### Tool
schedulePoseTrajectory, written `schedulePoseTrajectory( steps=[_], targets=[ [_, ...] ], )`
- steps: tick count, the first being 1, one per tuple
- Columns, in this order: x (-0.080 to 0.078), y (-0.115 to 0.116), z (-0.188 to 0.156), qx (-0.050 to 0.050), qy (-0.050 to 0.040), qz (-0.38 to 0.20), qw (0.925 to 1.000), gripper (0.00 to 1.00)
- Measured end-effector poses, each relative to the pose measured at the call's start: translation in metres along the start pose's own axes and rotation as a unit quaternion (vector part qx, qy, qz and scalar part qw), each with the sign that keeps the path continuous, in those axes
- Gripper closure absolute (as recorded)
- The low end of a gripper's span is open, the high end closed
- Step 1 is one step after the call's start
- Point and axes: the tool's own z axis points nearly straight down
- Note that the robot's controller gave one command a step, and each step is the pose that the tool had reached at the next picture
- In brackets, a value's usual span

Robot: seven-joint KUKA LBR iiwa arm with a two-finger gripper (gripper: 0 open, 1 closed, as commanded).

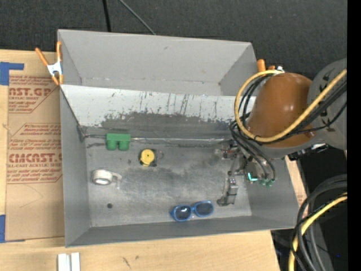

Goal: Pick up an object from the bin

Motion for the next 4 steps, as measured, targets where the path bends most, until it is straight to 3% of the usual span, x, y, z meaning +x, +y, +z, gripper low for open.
schedulePoseTrajectory(
  steps=[1, 2, 3, 4],
  targets=[
    [-0.026, -0.019, 0.058, 0.000, -0.0024, -0.093, 0.9957, 0.00],
    [-0.002, 0.033, 0.110, 0.000, -0.0061, -0.180, 0.9836, 0.00],
    [-0.001, 0.033, 0.109, 0.000, -0.0044, -0.179, 0.9838, 1.00],
    [0.003, 0.050, 0.020, 0.001, -0.0078, -0.192, 0.9815, 1.00]
  ],
)
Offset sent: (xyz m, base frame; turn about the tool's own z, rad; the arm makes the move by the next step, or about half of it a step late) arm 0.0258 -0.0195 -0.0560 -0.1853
